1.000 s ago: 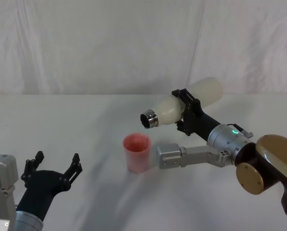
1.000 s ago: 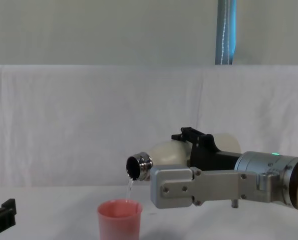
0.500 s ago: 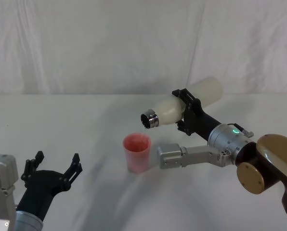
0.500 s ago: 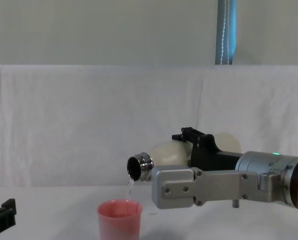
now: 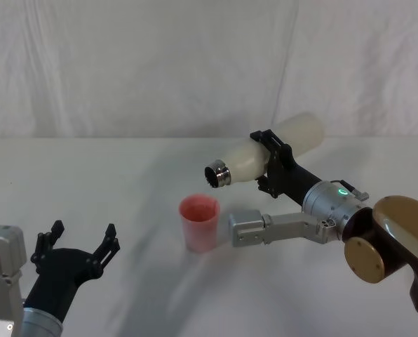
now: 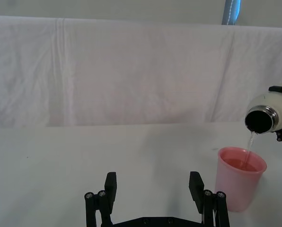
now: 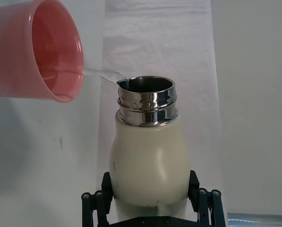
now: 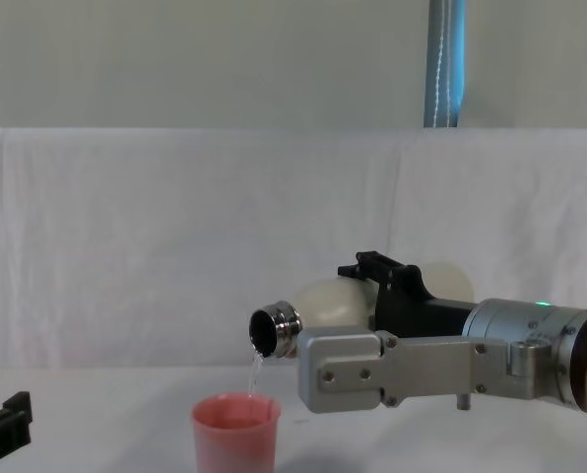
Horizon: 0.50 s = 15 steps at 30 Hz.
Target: Grasp the thermos with one hand and pour water into the cup lid.
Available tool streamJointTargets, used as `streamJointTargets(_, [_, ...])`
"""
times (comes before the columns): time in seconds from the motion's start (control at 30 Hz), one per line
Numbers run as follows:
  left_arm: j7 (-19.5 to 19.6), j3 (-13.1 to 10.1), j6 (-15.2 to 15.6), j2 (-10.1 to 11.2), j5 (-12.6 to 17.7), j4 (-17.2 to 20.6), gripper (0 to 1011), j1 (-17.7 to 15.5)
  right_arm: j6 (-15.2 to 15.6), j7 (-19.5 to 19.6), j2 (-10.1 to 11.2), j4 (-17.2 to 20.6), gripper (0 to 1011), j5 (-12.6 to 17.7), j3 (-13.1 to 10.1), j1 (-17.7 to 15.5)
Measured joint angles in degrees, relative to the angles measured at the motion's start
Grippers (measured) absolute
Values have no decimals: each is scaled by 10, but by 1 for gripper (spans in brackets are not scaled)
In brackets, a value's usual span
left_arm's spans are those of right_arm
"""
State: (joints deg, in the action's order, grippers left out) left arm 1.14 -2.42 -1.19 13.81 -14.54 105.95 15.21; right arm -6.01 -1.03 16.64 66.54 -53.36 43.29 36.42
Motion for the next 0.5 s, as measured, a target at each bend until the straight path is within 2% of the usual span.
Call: streamJointTargets(0.5, [0, 0, 0, 0, 0, 0, 1001, 0, 0, 0, 1, 0, 953, -2, 2, 1])
